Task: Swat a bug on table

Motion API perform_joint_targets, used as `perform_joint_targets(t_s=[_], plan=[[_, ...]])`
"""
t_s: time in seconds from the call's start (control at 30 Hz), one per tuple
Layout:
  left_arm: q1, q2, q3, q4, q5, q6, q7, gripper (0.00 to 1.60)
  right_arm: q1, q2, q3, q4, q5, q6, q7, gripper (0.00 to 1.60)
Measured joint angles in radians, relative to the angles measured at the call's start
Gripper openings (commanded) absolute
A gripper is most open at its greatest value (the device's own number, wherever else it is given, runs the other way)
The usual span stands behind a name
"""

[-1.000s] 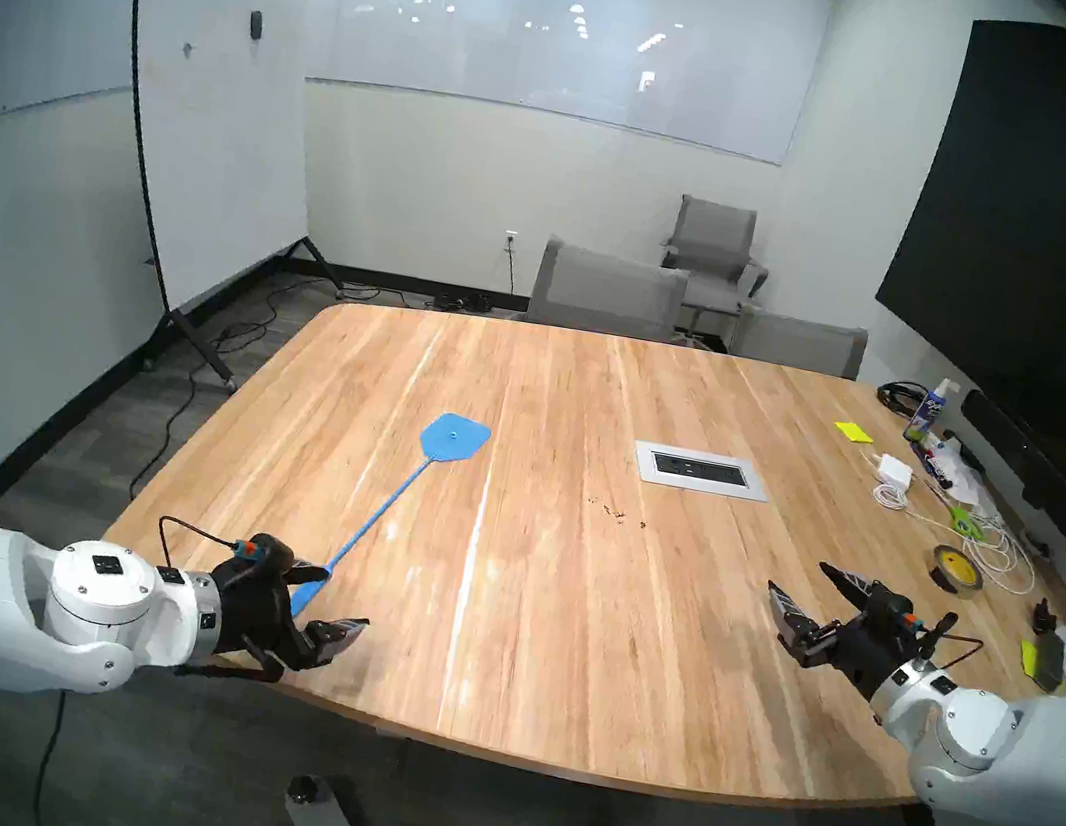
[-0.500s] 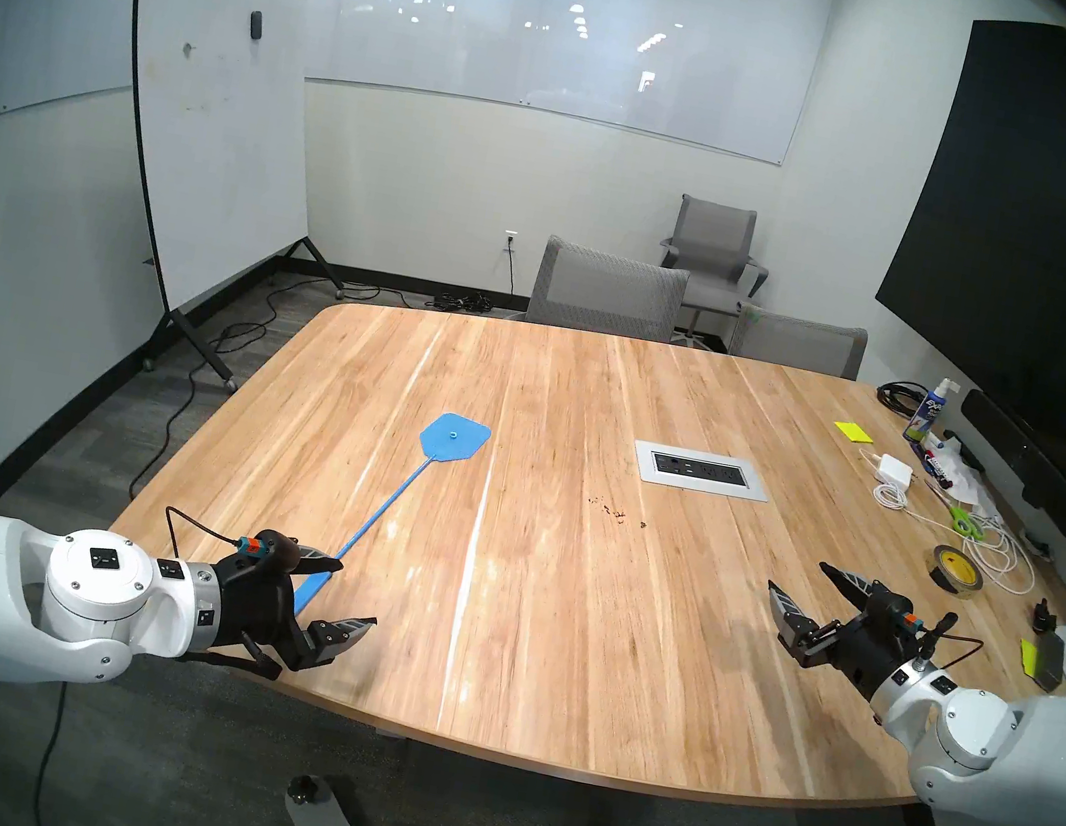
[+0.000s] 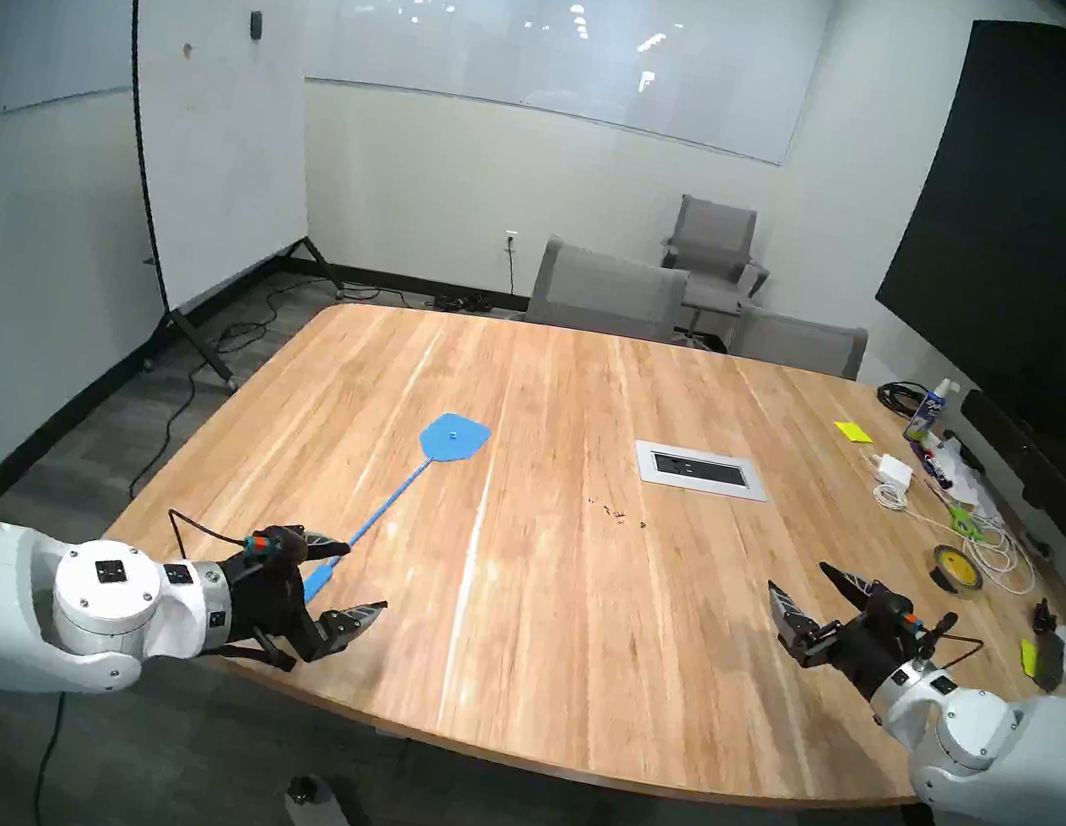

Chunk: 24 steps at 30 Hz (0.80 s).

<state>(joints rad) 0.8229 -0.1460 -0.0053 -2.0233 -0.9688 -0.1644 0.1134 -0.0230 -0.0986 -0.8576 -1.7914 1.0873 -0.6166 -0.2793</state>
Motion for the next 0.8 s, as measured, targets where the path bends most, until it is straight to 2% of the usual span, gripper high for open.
perform_joint_targets(t_s=[0.8], plan=[[0.001, -0.012, 0.007, 0.001, -0.004, -0.002, 0.008, 1.6, 0.0, 0.0, 0.0, 0.0, 0.0, 0.0, 0.0, 1.6]])
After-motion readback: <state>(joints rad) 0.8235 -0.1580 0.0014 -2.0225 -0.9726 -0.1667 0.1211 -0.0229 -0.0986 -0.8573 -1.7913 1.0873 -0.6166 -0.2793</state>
